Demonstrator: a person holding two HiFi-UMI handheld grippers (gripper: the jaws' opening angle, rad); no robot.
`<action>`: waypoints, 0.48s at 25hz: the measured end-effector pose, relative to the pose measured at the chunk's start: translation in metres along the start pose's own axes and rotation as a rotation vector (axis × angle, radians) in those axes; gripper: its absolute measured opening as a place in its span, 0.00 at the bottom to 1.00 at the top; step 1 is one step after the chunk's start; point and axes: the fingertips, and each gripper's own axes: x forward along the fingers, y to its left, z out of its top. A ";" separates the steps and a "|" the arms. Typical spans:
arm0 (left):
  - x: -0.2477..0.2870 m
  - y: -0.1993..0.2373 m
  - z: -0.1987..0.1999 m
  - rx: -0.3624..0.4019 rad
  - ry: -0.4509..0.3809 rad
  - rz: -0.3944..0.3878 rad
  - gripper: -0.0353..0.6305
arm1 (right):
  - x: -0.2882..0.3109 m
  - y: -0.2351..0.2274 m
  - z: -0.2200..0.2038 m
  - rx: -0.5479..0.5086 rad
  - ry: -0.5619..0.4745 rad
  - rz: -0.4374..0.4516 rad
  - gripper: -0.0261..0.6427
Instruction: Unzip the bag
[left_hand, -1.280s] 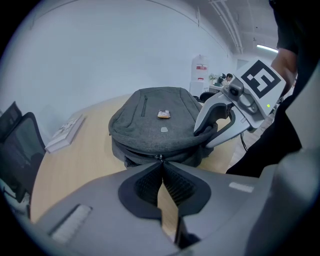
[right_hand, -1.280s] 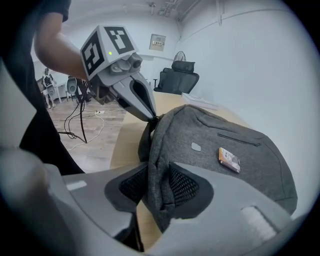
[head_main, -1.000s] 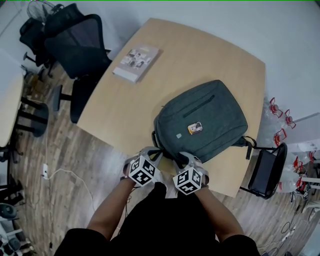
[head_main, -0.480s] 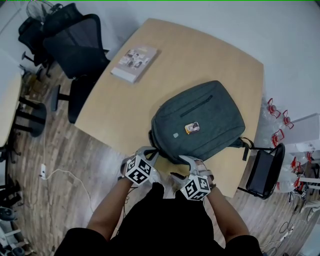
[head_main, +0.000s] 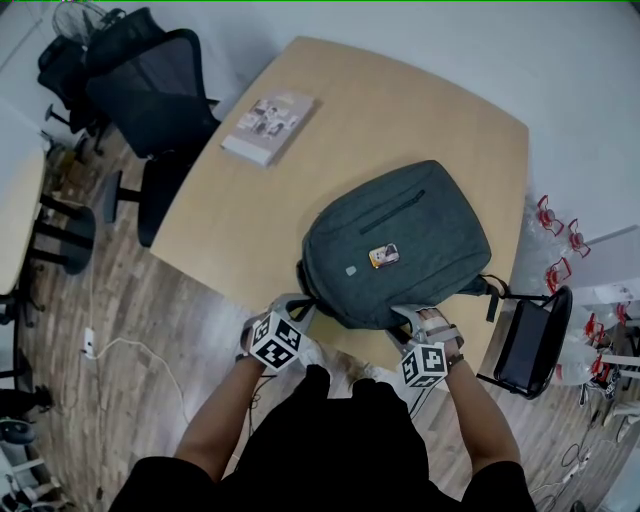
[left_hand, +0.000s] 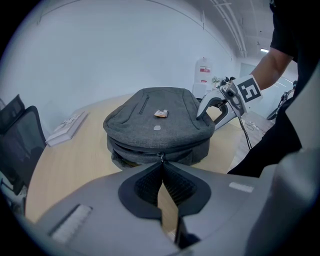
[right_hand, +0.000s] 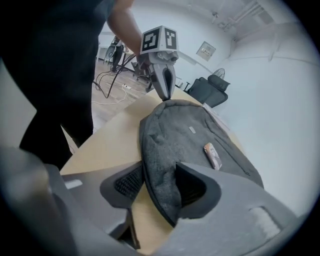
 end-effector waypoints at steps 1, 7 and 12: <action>0.000 0.000 0.000 -0.003 0.000 0.000 0.09 | 0.001 -0.003 0.000 0.016 0.002 -0.004 0.33; -0.003 -0.011 0.005 0.043 0.002 -0.008 0.09 | 0.005 -0.013 0.005 0.266 0.006 -0.043 0.26; -0.001 -0.037 0.008 0.089 0.002 -0.023 0.09 | 0.017 -0.017 0.025 0.365 0.029 -0.089 0.26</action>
